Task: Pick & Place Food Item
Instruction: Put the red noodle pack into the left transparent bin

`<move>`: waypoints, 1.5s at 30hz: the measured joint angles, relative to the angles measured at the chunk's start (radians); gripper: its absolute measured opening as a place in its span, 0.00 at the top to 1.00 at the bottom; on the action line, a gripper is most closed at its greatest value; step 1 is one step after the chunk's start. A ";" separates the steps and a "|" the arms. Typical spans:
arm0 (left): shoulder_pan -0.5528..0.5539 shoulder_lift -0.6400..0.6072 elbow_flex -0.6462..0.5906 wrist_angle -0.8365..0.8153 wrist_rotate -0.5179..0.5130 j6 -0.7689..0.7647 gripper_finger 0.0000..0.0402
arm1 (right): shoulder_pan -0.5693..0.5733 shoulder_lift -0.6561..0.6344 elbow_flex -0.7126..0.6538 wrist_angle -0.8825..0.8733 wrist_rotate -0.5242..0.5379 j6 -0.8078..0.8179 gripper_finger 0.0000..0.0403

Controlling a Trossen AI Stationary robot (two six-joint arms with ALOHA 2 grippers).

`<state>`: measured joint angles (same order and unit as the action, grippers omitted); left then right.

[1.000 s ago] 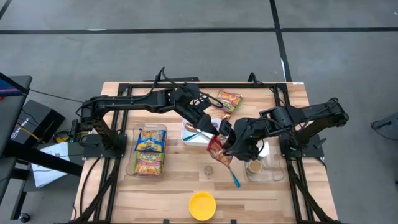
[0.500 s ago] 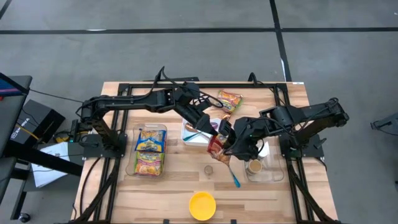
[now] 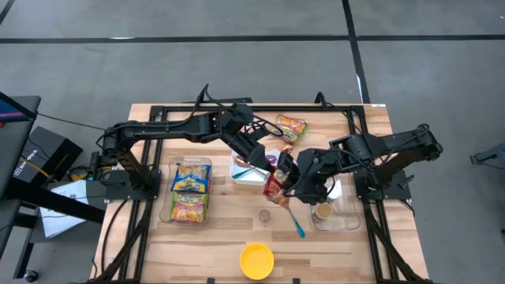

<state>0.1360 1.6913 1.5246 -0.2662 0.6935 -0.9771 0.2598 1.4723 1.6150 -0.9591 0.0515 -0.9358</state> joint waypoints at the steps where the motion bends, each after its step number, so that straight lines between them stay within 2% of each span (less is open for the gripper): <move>1: 0.000 0.000 0.000 0.000 0.010 0.000 1.00 | 0.000 0.000 0.000 0.002 -0.001 0.006 0.98; 7: 0.003 -0.003 0.000 -0.003 0.049 0.001 1.00 | -0.001 0.000 0.000 0.005 -0.001 0.086 0.87; 17: 0.031 -0.004 0.000 -0.033 0.050 0.008 1.00 | -0.001 -0.013 0.000 -0.017 0.000 0.125 0.59; 21: 0.052 -0.027 0.000 -0.143 0.047 0.053 1.00 | -0.005 -0.041 0.002 -0.050 0.000 0.169 0.50; 24: 0.067 -0.075 -0.002 -0.285 0.006 0.103 1.00 | -0.011 -0.066 0.000 -0.102 -0.001 0.222 0.46; 31: 0.089 -0.237 -0.005 -0.567 -0.172 0.143 1.00 | -0.033 -0.120 0.000 -0.192 -0.004 0.359 0.46; 38: 0.079 -0.446 -0.175 -0.593 -0.295 0.002 1.00 | -0.055 -0.144 0.000 -0.226 -0.050 0.463 0.46; 42: 0.064 -0.578 -0.325 -0.543 -0.345 -0.082 1.00 | -0.068 -0.146 0.000 -0.241 -0.114 0.498 0.46; 45: 0.048 -0.671 -0.455 -0.445 -0.356 -0.146 1.00 | -0.077 -0.146 0.000 -0.246 -0.157 0.521 0.46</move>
<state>0.1835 1.0204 1.0695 -0.7107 0.3370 -1.1230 0.1824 1.3258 1.6146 -1.2047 -0.1052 -0.4144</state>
